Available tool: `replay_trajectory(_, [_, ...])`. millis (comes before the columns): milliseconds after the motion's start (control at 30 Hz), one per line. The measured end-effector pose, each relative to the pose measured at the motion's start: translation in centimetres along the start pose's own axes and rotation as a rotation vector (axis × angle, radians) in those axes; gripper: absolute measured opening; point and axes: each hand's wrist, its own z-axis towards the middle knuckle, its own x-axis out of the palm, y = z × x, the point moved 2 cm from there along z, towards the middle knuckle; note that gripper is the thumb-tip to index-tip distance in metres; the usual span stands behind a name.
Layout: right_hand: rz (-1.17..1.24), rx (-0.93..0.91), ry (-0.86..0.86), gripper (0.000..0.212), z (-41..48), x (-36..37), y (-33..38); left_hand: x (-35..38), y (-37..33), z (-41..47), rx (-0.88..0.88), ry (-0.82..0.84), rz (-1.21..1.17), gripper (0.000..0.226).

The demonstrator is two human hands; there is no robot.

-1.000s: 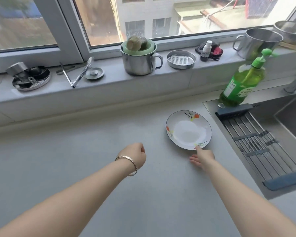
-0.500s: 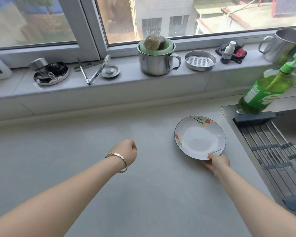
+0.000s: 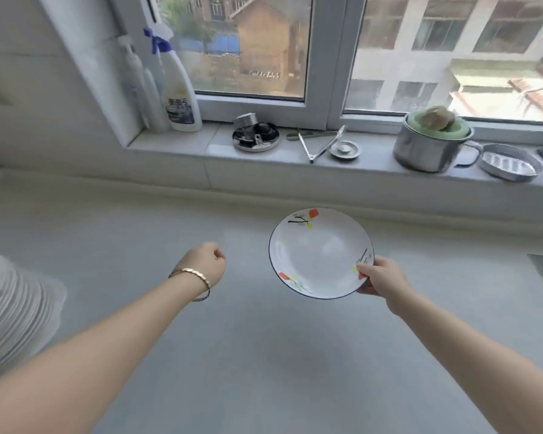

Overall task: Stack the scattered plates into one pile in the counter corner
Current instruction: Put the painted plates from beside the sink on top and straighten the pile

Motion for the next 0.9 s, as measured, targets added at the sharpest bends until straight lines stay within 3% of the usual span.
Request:
replay_trajectory(333, [-0.134, -0.164, 0.198, 0.016, -6.4, 27.7, 7.2, -18.2, 20.9, 1.1, -0.055, -0.176, 0.026, 0.023])
replay_trajectory(533, [-0.158, -0.286, 0.327, 0.018, -10.9, 41.9, 11.5, -28.8, 32.4, 0.2, -0.144, -0.322, 0.008, 0.015])
replay_trajectory(900, [-0.413, -0.353, 0.531, 0.029, -15.7, 56.1, 11.9, -32.4, 46.5, -3.6, -0.424, -0.411, -0.171, 0.018])
